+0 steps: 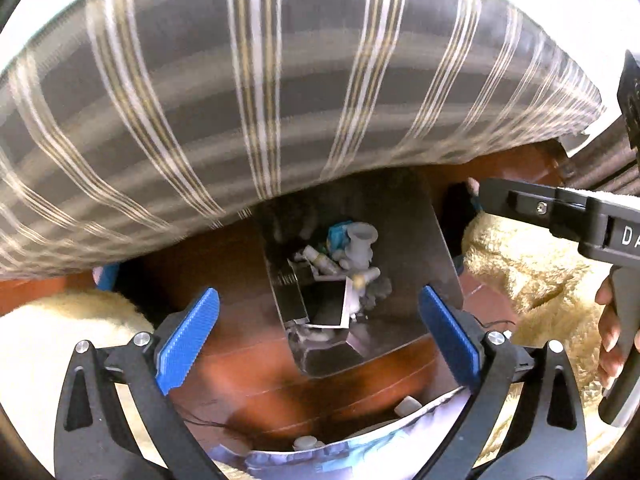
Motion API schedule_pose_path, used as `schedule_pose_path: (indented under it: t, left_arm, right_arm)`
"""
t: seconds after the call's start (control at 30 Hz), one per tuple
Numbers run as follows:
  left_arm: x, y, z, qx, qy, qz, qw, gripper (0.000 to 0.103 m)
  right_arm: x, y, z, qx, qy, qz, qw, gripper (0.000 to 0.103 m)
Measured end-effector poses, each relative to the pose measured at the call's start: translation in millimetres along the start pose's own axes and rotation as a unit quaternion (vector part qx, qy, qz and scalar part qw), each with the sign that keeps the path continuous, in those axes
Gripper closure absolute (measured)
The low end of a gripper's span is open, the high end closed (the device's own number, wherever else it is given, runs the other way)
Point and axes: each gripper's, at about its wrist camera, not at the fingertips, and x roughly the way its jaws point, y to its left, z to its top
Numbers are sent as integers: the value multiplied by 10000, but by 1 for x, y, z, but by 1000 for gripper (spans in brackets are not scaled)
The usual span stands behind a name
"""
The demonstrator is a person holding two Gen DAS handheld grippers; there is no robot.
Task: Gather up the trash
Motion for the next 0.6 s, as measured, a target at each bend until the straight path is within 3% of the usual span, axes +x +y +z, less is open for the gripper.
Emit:
schedule_pose_path:
  t: [0.13, 0.33, 0.6]
  left_arm:
    - [-31, -1, 9, 109, -377, 136, 9991, 8]
    - [-93, 2, 20, 61, -1085, 345, 9935, 8]
    - [-176, 2, 21, -58, -1960, 595, 9788, 8]
  right_arm:
    - [-23, 7, 3, -156, -294, -95, 9994, 3]
    - [-76, 23, 11, -529, -997, -384, 9929, 3]
    - [-148, 45, 3, -921, -2221, -976, 9657, 3]
